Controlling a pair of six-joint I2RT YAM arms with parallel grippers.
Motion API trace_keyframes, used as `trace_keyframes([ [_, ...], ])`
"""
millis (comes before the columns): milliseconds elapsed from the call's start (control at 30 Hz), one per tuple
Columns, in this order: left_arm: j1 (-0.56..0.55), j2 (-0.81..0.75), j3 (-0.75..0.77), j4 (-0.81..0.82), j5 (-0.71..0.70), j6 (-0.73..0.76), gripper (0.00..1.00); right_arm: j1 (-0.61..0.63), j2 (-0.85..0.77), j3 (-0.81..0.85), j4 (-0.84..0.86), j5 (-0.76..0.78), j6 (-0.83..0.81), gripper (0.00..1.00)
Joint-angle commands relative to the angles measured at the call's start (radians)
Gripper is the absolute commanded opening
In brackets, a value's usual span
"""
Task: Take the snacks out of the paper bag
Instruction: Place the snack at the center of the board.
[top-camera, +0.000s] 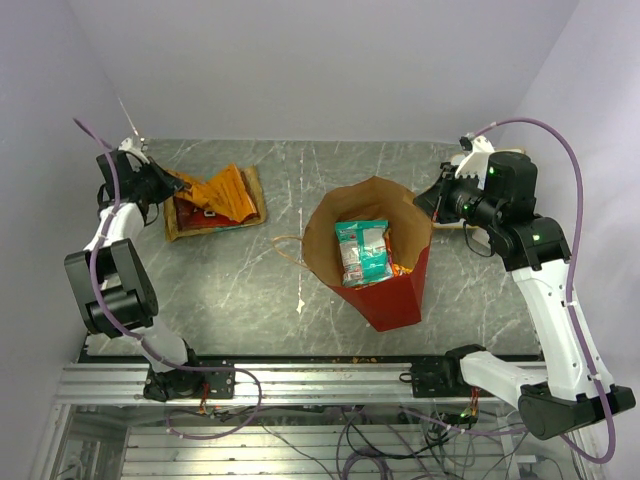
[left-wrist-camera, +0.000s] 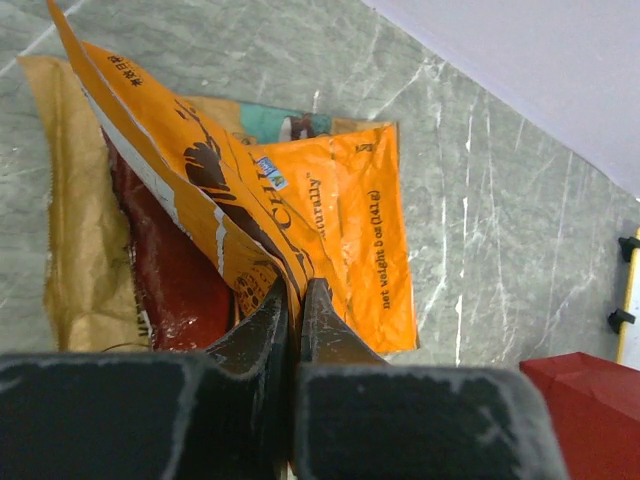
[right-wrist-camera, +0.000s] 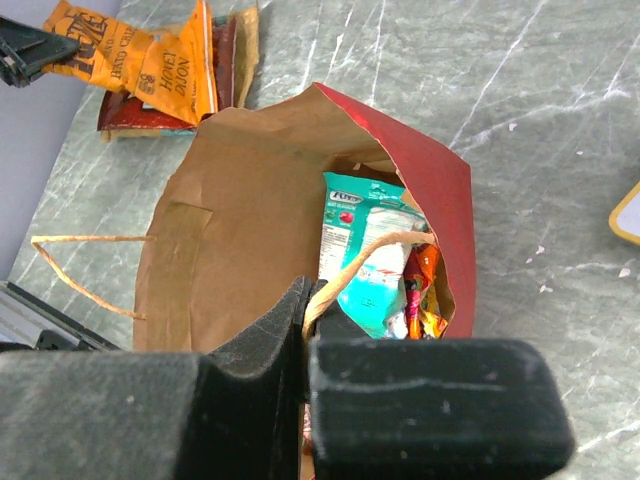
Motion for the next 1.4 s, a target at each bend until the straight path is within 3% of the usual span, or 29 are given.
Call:
trace_keyframes([
  [0,0.026,0.015,0.015,-0.059,0.007,0.089,0.08,0.004,0.003,0.025,0.004,-0.005,-0.008,0.0],
  [400,0.037,0.124,0.093,-0.361,-0.229,0.146,0.26,0.004,0.009,0.021,0.015,-0.015,-0.004,0.0],
  [700,0.034,0.151,0.153,-0.436,-0.247,0.166,0.33,0.004,0.011,0.025,0.014,-0.022,-0.005,0.0],
  [900,0.032,0.101,0.166,-0.505,-0.346,0.167,0.54,0.004,0.014,0.027,0.015,-0.027,-0.005,0.0],
  [1067,0.032,0.079,0.16,-0.528,-0.393,0.148,0.62,0.005,0.016,0.027,0.018,-0.035,-0.003,0.0],
  [1233,0.032,0.1,0.175,-0.531,-0.427,0.138,0.53,0.004,0.016,0.029,0.014,-0.034,-0.005,0.0],
  [1367,0.032,0.159,0.22,-0.536,-0.405,0.136,0.35,0.005,0.013,0.025,0.018,-0.033,-0.003,0.0],
])
